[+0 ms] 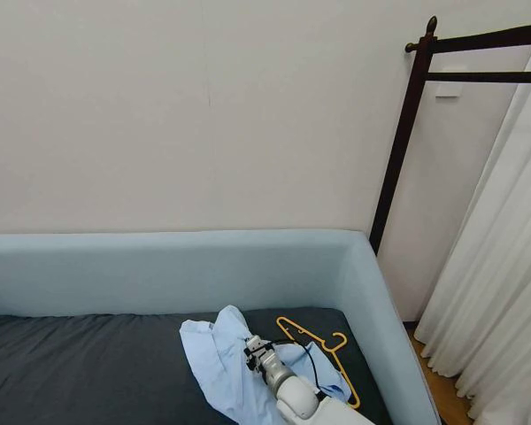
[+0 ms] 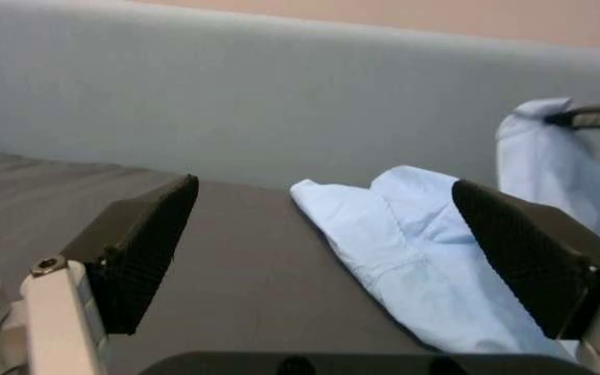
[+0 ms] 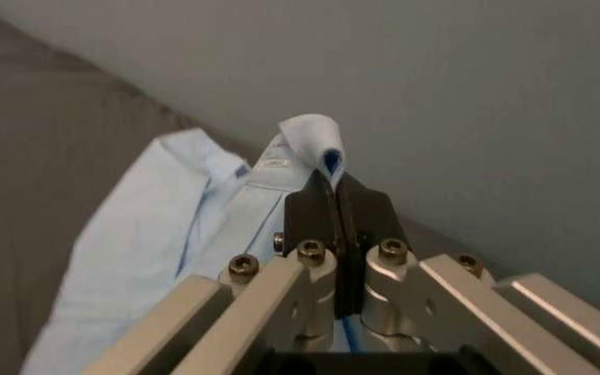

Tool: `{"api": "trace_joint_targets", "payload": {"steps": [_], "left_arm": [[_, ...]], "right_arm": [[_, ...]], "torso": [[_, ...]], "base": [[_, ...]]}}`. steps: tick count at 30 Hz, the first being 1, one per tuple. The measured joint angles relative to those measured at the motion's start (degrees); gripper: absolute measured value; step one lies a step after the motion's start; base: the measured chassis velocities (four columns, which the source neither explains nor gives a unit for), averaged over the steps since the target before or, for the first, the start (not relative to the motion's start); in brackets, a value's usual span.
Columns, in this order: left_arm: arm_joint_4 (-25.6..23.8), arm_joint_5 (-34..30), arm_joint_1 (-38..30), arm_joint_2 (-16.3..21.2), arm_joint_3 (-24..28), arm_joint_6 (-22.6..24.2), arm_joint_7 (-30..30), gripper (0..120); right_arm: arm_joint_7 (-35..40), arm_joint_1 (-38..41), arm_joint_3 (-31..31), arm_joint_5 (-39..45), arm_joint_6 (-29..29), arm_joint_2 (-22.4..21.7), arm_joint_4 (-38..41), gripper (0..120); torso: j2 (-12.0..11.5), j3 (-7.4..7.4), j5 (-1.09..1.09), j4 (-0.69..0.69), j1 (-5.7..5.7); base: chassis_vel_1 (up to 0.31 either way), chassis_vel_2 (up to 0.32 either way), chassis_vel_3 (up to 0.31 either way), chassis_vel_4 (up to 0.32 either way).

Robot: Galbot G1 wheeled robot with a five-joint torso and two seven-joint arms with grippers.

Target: Pick up the clothes from the sofa and hang them on the clothes hanger.

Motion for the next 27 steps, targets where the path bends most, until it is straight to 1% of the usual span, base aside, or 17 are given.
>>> {"api": "trace_joint_targets", "payload": {"steps": [1, 2, 3, 4, 8, 9, 10, 13, 14, 16, 18, 20, 24, 25, 26, 27], "left_arm": [[-0.2, -0.42, -0.16, -0.02, 0.0, 0.22, 0.02, 96], [-0.25, -0.5, -0.19, -0.02, -0.01, 0.27, 0.02, 96], [-0.7, -1.27, -0.44, -0.06, -0.11, 0.62, 0.01, 96], [-0.7, -1.27, -0.44, -0.06, -0.11, 0.62, 0.01, 96], [-2.21, -2.42, -0.69, 0.14, -0.63, 1.23, -0.01, 96], [-2.21, -2.42, -0.69, 0.14, -0.63, 1.23, -0.01, 96], [-2.56, -2.69, -0.77, 0.25, -0.79, 1.4, -0.02, 96], [-3.66, -3.83, -1.47, 0.5, -1.66, 2.21, -0.26, 96], [-3.66, -3.83, -1.47, 0.5, -1.66, 2.21, -0.26, 96], [-4.72, -4.63, -1.82, 0.7, -2.05, 3.0, -0.65, 96], [-5.52, -4.76, -1.94, 0.73, -2.1, 3.43, -0.82, 96], [-5.65, -4.76, -1.93, 0.72, -2.1, 3.48, -0.86, 96], [-6.77, -4.49, -1.84, -0.01, -2.31, 3.96, -2.38, 96], [-7.09, -4.47, -1.74, -0.13, -2.5, 4.04, -2.8, 96], [-7.09, -4.47, -1.74, -0.13, -2.5, 4.04, -2.8, 96], [-7.43, -4.47, -1.7, -0.21, -2.7, 4.13, -3.29, 96]], "right_arm": [[-0.65, 0.21, 0.44, 2.8, 0.0, -1.77, 2.95, 0], [-0.89, 0.36, 0.59, 3.6, 0.0, -2.26, 3.77, 0], [-2.65, 1.63, 1.69, 7.78, 0.31, -4.94, 7.96, 0], [-2.65, 1.63, 1.69, 7.78, 0.31, -4.94, 7.96, 0], [-8.45, 6.1, 3.27, 19.09, 0.98, -10.58, 15.51, 0], [-8.45, 6.1, 3.27, 19.09, 0.98, -10.58, 15.51, 0], [-9.77, 7.38, 3.5, 21.7, 1.24, -11.61, 16.77, 0], [-14.64, 12.55, 4.14, 28.91, 2.19, -14.4, 20.52, 0], [-14.64, 12.55, 4.14, 28.91, 2.19, -14.4, 20.52, 0], [-17.96, 16.75, 4.18, 32.38, 2.44, -15.49, 21.73, 0], [-19.47, 20.35, 3.75, 34.99, 2.48, -15.81, 21.91, 0], [-19.71, 21.1, 3.54, 35.49, 2.47, -15.81, 21.88, 0], [-23.86, 29.87, 0.34, 40.3, 2.82, -14.12, 17.77, 0], [-24.53, 31.68, -0.37, 41.0, 2.96, -13.59, 16.85, 0], [-24.53, 31.68, -0.37, 41.0, 2.96, -13.59, 16.85, 0], [-25.02, 33.97, -1.34, 41.81, 3.1, -12.93, 16.05, 0]], "torso": [[0.0, 0.0, 0.01, 0.0, 0.0], [0.0, 0.0, 0.02, 0.0, 0.0], [0.0, 0.0, 0.01, 0.0, 0.0], [0.0, 0.0, 0.01, 0.0, 0.0], [0.0, 0.0, 0.01, 0.03, 0.0], [0.0, 0.0, 0.01, 0.03, 0.0], [0.0, 0.0, 0.01, 0.01, 0.0], [0.0, 0.0, 0.0, 0.02, 0.0], [0.0, 0.0, 0.0, 0.02, 0.0], [0.0, 0.0, 0.01, 0.02, 0.0], [0.0, 0.0, -0.01, 0.01, 0.0], [0.0, 0.0, 0.0, 0.01, 0.0], [0.0, 0.01, 0.0, 0.02, 0.0], [0.0, 0.01, 0.0, 0.03, 0.01], [0.0, 0.01, 0.0, 0.03, 0.01], [0.0, 0.01, 0.0, 0.03, 0.0]], "base": [[0.0, 0.0, 0.0, 0.0], [0.0, 0.0, 0.0, 0.0], [0.0, 0.0, 0.0, 0.0], [0.0, 0.0, 0.0, 0.0], [0.0, 0.0, 0.0, 0.0], [0.0, 0.0, 0.0, 0.0], [0.0, 0.0, 0.0, 0.0], [0.0, 0.0, 0.0, 0.0], [0.0, 0.0, 0.0, 0.0], [0.0, 0.0, 0.0, 0.0], [0.0, 0.0, 0.0, 0.0], [0.0, 0.0, 0.0, 0.0], [0.0, 0.0, 0.0, 0.0], [0.0, 0.0, 0.0, 0.0], [0.0, 0.0, 0.0, 0.0], [0.0, 0.0, 0.0, 0.0]]}}
